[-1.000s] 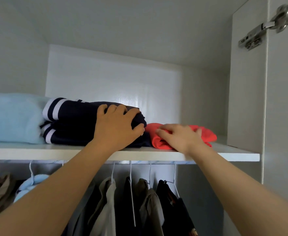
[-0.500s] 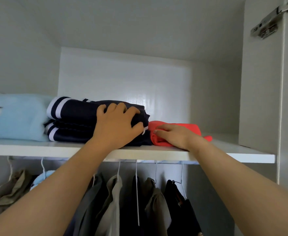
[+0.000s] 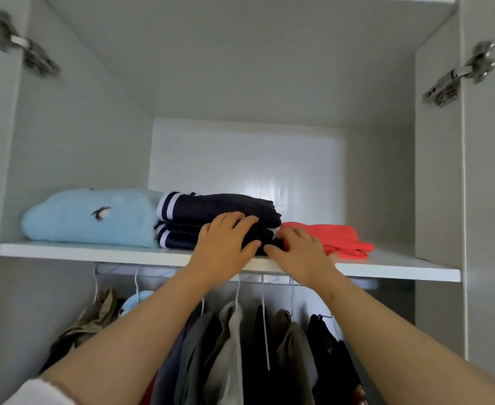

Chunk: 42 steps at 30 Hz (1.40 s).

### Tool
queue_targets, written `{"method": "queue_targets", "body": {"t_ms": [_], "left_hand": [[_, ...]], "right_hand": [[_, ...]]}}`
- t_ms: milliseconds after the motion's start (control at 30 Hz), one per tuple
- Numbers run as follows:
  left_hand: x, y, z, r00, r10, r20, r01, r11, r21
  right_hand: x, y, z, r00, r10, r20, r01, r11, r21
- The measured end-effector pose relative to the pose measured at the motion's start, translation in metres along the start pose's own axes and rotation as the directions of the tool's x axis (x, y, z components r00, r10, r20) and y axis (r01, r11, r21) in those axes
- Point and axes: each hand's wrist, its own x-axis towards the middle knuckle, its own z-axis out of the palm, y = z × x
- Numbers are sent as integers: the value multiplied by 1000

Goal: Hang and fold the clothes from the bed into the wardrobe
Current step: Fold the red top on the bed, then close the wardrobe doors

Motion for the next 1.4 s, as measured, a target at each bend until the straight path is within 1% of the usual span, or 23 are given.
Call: {"method": "queue_targets", "body": {"t_ms": [100,200,333,400,533,667,800,900,1067,1133,1233,1400], "left_hand": [[-32,-8,-27,999,-36,-15,35,997,-68],[-65,-18,-60,999,-41,-20,39,994,-101],[-108,-28,-111,991,-96,-95,81,985,-155],[-130,-35,-134,988,-103,-112,82,981,-177],[-166,-43,-178,989,-102,-103,81,977,-197],[-199,-37,-220,979,-143,-142,110,969,-219],[-226,-30,-257,973,-166,-161,138,976,-169],[-245,-19,-283,965,-173,-195,147,979,-141],[-289,2,-323,950,-258,-179,236,963,-132],[-310,5,-336,942,-285,-176,270,957,-102],[-340,-2,-356,933,-322,-164,320,947,-40],[-372,-27,-381,872,-401,-280,437,896,76]], "right_hand": [[-29,-28,-2,999,-47,-8,47,997,55],[-64,-61,-7,999,-21,-50,25,995,101],[-112,-105,-12,993,-51,-106,63,992,109],[-138,-127,-13,993,-49,-104,64,988,144],[-186,-164,-20,994,-80,-77,93,978,189],[-224,-191,-38,990,-116,-78,134,951,278],[-261,-211,-57,982,-164,-97,187,928,322],[-291,-218,-64,979,-180,-92,201,904,377],[-337,-228,-65,973,-224,-56,228,896,381],[-353,-236,-62,974,-225,-20,213,887,409],[-374,-254,-56,961,-277,28,235,860,454],[-385,-285,-48,935,-350,48,277,811,515]]}}
